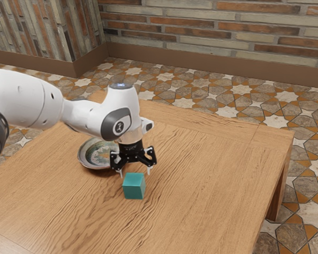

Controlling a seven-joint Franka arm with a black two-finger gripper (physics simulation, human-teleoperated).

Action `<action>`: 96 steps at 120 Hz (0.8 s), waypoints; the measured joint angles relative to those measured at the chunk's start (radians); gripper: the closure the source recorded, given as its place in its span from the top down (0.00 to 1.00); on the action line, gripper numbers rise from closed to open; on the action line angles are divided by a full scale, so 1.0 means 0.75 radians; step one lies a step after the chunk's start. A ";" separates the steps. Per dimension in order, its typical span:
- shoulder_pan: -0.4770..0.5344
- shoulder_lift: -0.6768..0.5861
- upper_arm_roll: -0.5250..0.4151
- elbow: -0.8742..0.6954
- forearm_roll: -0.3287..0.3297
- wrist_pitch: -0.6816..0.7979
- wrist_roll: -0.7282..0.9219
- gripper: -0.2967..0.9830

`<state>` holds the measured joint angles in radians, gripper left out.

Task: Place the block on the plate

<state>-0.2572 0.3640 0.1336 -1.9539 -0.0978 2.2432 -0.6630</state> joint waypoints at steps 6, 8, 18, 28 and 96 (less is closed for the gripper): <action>-0.001 0.002 0.000 -0.013 -0.003 0.017 0.000 0.77; -0.001 0.002 0.000 -0.015 -0.004 0.023 0.000 0.77; -0.004 0.004 -0.006 -0.034 -0.006 0.048 0.000 0.77; 0.000 0.003 -0.008 -0.066 -0.007 0.069 0.014 0.77; -0.003 0.010 -0.008 -0.104 -0.011 0.137 0.117 0.59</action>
<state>-0.2593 0.3715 0.1273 -2.0318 -0.1061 2.3462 -0.5756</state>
